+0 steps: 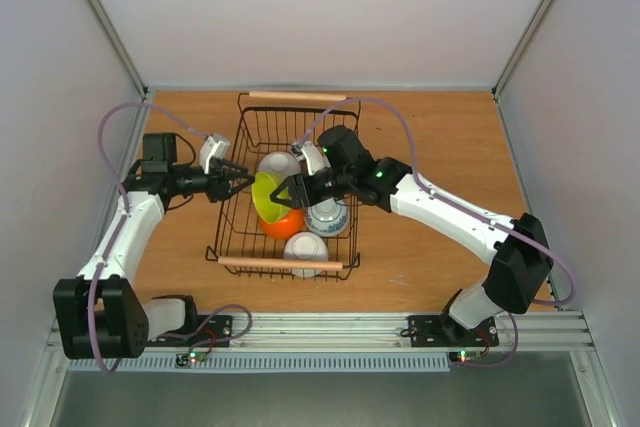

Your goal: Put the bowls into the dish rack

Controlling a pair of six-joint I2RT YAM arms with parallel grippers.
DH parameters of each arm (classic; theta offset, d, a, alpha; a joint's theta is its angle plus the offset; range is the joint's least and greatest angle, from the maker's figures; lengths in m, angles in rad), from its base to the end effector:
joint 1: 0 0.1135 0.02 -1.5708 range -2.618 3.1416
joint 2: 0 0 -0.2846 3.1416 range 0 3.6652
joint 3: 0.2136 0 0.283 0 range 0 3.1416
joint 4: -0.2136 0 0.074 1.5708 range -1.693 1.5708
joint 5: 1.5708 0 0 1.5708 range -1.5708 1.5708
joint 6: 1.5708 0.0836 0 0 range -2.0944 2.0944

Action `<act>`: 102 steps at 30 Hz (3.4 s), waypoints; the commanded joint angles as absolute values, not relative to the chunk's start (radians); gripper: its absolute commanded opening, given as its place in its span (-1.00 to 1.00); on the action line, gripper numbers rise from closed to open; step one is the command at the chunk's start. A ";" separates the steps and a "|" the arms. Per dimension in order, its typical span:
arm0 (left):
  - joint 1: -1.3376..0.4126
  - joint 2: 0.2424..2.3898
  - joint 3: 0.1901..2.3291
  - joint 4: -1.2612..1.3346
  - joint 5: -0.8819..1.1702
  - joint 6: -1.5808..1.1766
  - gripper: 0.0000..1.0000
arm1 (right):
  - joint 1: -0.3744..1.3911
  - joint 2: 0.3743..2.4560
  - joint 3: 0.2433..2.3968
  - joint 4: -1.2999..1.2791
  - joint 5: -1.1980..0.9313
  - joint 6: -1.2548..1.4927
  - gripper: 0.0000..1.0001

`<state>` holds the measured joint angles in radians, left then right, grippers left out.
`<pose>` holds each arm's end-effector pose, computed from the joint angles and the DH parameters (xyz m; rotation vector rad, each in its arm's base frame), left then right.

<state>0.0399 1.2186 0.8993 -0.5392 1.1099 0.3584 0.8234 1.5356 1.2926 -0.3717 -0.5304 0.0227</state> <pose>0.2787 -0.0638 0.2666 0.7827 1.9266 -1.0822 0.2492 0.3311 0.3053 -1.1758 1.9608 1.0423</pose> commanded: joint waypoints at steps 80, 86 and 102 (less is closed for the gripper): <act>0.051 1.144 0.822 -0.187 0.327 0.083 0.08 | 1.223 1.996 1.800 -1.040 0.141 -0.472 0.97; 0.052 1.143 0.823 -0.188 0.325 0.083 0.08 | 1.232 1.986 1.787 -1.026 0.130 -0.462 0.97; 0.054 1.144 0.822 -0.186 0.326 0.083 0.09 | 1.246 1.964 1.778 -1.009 0.095 -0.459 0.97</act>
<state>0.0460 1.1332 0.7990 -0.2165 0.3107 0.0818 1.2194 2.0071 1.7805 -1.0119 0.1383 -0.4721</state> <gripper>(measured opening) 0.542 0.987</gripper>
